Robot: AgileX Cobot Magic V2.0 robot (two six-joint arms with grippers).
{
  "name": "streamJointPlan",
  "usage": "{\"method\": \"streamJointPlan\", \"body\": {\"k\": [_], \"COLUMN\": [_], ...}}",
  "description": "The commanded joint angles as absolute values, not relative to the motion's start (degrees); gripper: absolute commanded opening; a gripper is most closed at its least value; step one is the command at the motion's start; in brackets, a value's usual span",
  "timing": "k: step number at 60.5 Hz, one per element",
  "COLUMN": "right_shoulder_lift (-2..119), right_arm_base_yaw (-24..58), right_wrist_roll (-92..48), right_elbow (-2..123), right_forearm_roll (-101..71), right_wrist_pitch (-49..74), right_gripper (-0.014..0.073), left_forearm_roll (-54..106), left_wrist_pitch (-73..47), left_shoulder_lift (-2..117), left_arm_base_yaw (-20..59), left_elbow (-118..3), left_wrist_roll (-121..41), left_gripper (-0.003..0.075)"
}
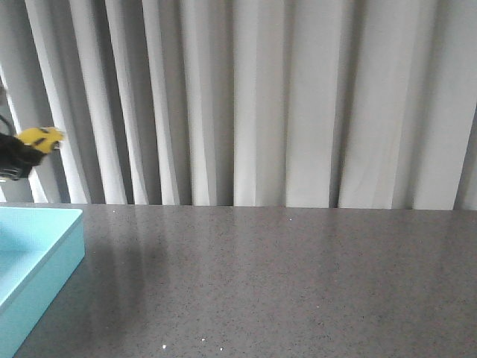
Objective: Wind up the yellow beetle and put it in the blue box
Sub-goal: 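Carry the car with the left gripper and lower it into the blue box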
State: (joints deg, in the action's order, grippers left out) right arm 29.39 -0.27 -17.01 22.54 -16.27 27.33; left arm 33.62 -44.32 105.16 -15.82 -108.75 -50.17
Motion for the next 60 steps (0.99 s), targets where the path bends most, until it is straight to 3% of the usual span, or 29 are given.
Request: {"method": "streamJointPlan", "body": {"k": [1, 14, 39, 50, 60], "right_shoulder_lift": [29.5, 29.5, 29.5, 29.5, 29.5], "right_arm_base_yaw": [-0.4, -0.4, -0.4, -0.4, -0.4], "right_wrist_roll": [-17.1, -17.1, -17.1, -17.1, -17.1], "right_elbow": [24.0, 24.0, 24.0, 24.0, 24.0], "right_forearm_roll": [-16.1, -16.1, -16.1, -16.1, -16.1], "right_wrist_pitch": [23.9, 23.9, 23.9, 23.9, 23.9], "right_gripper": [-0.0006, -0.0006, -0.0006, -0.0006, -0.0006], "left_forearm_roll": [27.9, 17.2, 20.3, 21.8, 24.8], "left_wrist_pitch": [-42.3, -45.1, -45.8, -47.2, -48.1], "left_shoulder_lift": [103.2, 107.3, 115.4, 115.9, 115.9], "left_arm_base_yaw": [-20.5, -24.2, -21.2, -20.8, -20.8], "left_elbow": [-109.7, -103.3, -100.0, -100.0, -100.0], "left_wrist_roll": [-37.5, -29.6, -29.5, -29.5, -29.0], "left_gripper": [-0.0006, -0.0006, 0.0017, 0.0120, 0.0309]}}
